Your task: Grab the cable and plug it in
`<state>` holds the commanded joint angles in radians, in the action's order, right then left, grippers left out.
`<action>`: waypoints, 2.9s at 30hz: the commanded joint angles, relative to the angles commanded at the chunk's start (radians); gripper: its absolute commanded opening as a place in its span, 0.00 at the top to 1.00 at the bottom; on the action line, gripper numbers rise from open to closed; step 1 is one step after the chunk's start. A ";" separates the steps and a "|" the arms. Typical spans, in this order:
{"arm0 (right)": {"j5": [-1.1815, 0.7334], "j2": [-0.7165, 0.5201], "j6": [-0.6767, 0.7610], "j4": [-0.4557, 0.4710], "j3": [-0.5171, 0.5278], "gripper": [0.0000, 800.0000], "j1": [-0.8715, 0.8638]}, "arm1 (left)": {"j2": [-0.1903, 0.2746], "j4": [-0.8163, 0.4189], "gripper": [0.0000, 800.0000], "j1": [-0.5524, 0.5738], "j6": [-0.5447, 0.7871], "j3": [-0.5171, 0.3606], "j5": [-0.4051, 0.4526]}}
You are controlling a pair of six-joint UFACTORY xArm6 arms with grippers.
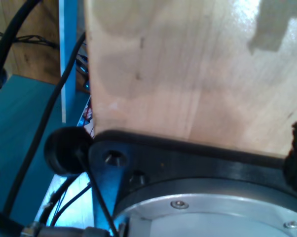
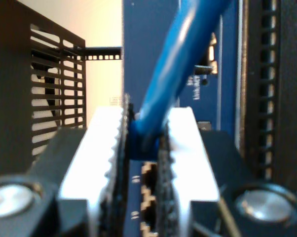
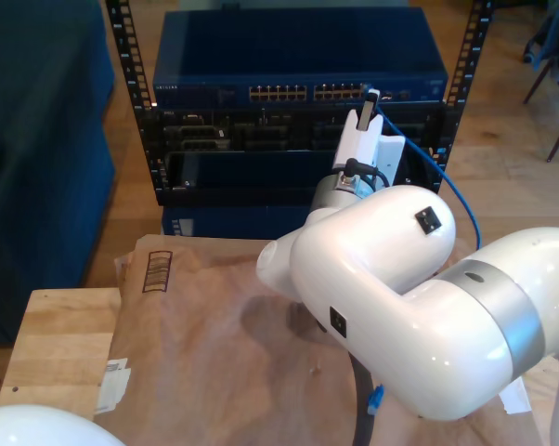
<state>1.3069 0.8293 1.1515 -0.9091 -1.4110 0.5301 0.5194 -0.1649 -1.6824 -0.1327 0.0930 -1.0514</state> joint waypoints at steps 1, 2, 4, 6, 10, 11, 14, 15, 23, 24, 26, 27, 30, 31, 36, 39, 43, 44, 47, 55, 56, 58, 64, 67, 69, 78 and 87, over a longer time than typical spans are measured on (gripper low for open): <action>0.000 0.000 0.000 0.000 0.000 1.00 0.000 | 0.000 0.000 0.00 0.000 0.000 0.000 0.000; 0.000 0.000 -0.002 0.000 -0.003 1.00 0.000 | 0.000 0.000 0.00 0.000 0.000 0.000 0.000; 0.000 0.000 -0.002 0.000 -0.006 1.00 0.000 | 0.000 0.000 0.00 0.000 0.000 0.000 0.002; -0.003 0.000 -0.002 0.002 -0.005 1.00 0.000 | 0.000 0.000 0.00 0.000 0.000 0.000 0.000; -0.008 0.008 -0.002 0.008 -0.003 1.00 0.000 | 0.000 0.000 0.00 0.000 0.000 0.000 0.002; -0.009 0.011 -0.009 0.009 -0.003 1.00 0.000 | 0.000 0.000 0.00 0.000 0.000 0.000 0.002; -0.014 0.018 -0.031 0.009 -0.018 1.00 -0.002 | 0.000 0.000 0.00 0.000 0.000 0.000 0.000; -0.015 0.021 -0.031 0.009 -0.025 1.00 -0.002 | 0.000 0.000 0.00 0.000 0.000 0.000 0.000; -0.021 0.028 -0.031 0.009 -0.051 1.00 -0.008 | 0.000 0.000 0.00 0.000 0.000 0.000 0.002; -0.021 0.028 -0.029 0.009 -0.048 0.97 -0.008 | 0.000 0.000 0.00 0.000 0.000 0.000 0.000; -0.023 0.023 -0.025 0.011 -0.037 0.74 -0.008 | 0.000 0.000 0.00 0.000 0.000 0.000 0.000; -0.028 0.020 -0.025 0.011 -0.031 0.66 -0.008 | 0.000 0.000 0.00 0.000 0.002 0.000 0.000; -0.086 -0.057 -0.025 0.006 0.044 0.60 0.008 | 0.000 0.000 0.00 0.000 0.000 0.000 0.000; -0.103 -0.094 -0.025 0.005 0.084 0.60 0.015 | 0.000 0.000 0.00 0.000 0.000 0.000 0.000; -0.232 -0.325 -0.025 -0.006 0.344 0.55 0.061 | 0.000 0.000 0.00 0.000 0.000 0.000 0.000; -0.428 -0.496 -0.025 -0.008 0.505 0.45 0.063 | 0.000 0.000 0.00 0.000 0.000 0.000 0.000; -0.692 -0.733 -0.043 0.031 0.684 0.32 0.018 | 0.000 0.000 0.00 0.000 0.000 0.000 0.000; -0.747 -0.790 -0.069 0.054 0.720 0.31 -0.015 | 0.000 0.000 0.00 0.000 0.000 0.000 0.000; -0.971 -0.947 -0.169 0.087 0.796 0.23 -0.121 | 0.000 0.000 0.00 0.000 0.000 0.000 0.000; -1.548 -1.243 -0.549 0.143 0.905 0.01 -0.589 | 0.000 0.000 0.00 0.000 0.000 0.000 0.000; -1.590 -1.261 -0.563 0.161 0.908 0.01 -0.651 | 0.000 0.000 0.00 0.000 0.002 0.000 0.000; -1.683 -1.292 -0.585 0.232 0.921 0.01 -0.784 | 0.000 0.000 0.00 0.000 0.002 0.000 0.000; -1.961 -1.315 -0.638 0.381 0.890 0.01 -1.218 | 0.000 0.000 0.00 0.000 0.000 0.000 0.000; -2.116 -1.315 -0.707 0.445 0.853 0.01 -1.359 | 0.000 0.000 0.00 0.000 0.000 0.000 0.000; -2.234 -1.321 -0.729 0.516 0.848 0.01 -1.424 | 0.000 0.000 0.00 0.000 0.000 0.000 0.000; -2.545 -1.427 -0.878 0.898 0.948 0.00 -1.682 | 0.000 0.000 0.00 0.000 0.000 0.000 0.000; -2.509 -1.482 -1.076 0.907 1.157 0.00 -1.939 | 0.000 0.000 0.00 0.000 0.002 0.000 0.000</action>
<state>-1.2018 -0.6529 0.0760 -0.0023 -0.2541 -1.4093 0.5194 -0.1649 -1.6824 -0.1312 0.0930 -1.0514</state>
